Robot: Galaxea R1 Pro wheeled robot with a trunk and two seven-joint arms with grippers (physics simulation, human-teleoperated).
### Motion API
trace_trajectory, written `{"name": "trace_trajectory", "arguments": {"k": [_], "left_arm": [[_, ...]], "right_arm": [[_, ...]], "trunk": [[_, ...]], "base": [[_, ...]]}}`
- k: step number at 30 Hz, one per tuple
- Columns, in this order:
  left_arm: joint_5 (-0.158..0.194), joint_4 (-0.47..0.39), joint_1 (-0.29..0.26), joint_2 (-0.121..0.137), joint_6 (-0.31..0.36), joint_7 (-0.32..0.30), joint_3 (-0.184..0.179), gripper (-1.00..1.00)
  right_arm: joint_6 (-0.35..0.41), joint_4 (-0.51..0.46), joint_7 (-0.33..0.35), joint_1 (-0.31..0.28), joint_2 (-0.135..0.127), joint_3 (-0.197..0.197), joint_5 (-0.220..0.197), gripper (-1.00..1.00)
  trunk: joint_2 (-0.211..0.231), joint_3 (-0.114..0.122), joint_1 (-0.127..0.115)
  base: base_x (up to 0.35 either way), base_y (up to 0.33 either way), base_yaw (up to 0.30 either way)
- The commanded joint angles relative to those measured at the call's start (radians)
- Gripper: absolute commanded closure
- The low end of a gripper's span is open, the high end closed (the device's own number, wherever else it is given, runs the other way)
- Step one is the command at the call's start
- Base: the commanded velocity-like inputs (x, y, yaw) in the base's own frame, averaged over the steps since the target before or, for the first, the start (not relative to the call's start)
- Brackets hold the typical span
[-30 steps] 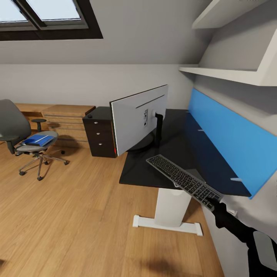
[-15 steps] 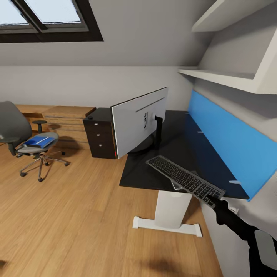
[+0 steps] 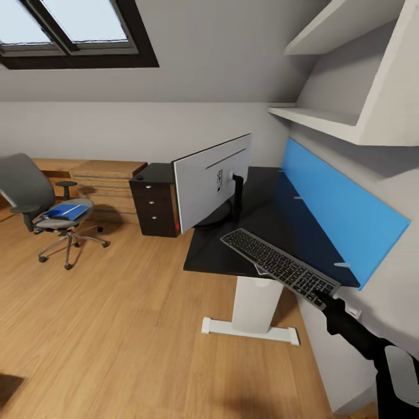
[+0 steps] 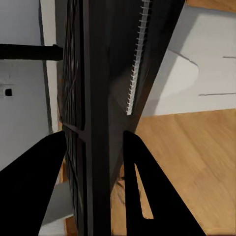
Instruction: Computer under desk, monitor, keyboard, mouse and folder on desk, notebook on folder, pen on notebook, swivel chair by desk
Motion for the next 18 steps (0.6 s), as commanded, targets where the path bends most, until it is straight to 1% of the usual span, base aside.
{"name": "trace_trajectory", "arguments": {"k": [1, 4, 6, 9, 12, 14, 15, 18], "left_arm": [[0.011, 0.002, 0.0, 0.0, 0.006, 0.004, 0.0, -1.0], [0.012, 0.023, 0.0, 0.0, 0.007, 0.004, 0.0, -1.0], [0.012, 0.044, -0.001, 0.001, 0.007, 0.004, 0.0, -1.0], [0.012, 0.058, -0.001, 0.001, 0.008, 0.004, 0.0, -1.0], [0.012, 0.08, -0.001, 0.001, 0.008, 0.005, 0.0, -1.0], [0.012, 0.089, -0.001, 0.001, 0.008, 0.005, 0.0, -1.0], [0.012, 0.091, -0.001, 0.001, 0.008, 0.005, 0.0, -1.0], [0.012, 0.095, -0.001, 0.002, 0.009, 0.005, 0.0, -1.0]], "right_arm": [[0.003, -0.001, 0.037, -0.001, 0.004, 0.007, 0.003, 1.0], [0.001, -0.002, 0.068, -0.001, 0.022, 0.03, 0.006, 1.0], [-0.003, -0.005, 0.083, -0.001, 0.046, 0.043, 0.01, 1.0], [-0.004, -0.012, 0.087, 0.0, 0.056, 0.046, 0.012, 1.0], [-0.011, -0.016, 0.088, 0.002, 0.08, 0.058, 0.021, 1.0], [-0.033, -0.019, 0.089, 0.003, 0.099, 0.077, 0.046, 1.0], [-0.041, -0.02, 0.09, 0.003, 0.103, 0.083, 0.056, 1.0], [-0.09, -0.026, 0.109, 0.006, 0.117, 0.124, 0.131, 1.0]], "trunk": [[0.007, 0.002, -0.004], [0.028, 0.012, -0.016], [0.042, 0.018, -0.024], [0.063, 0.028, -0.035], [0.084, 0.037, -0.047], [0.098, 0.043, -0.054], [0.105, 0.046, -0.058], [0.126, 0.056, -0.07]], "base": [[-0.303, 0.0, 0.0], [-0.209, 0.0, 0.0], [-0.065, 0.0, 0.0], [-0.02, 0.0, 0.0], [-0.006, 0.0, 0.0], [-0.002, 0.0, 0.0], [-0.001, 0.0, 0.0], [0.0, 0.0, 0.0]]}}
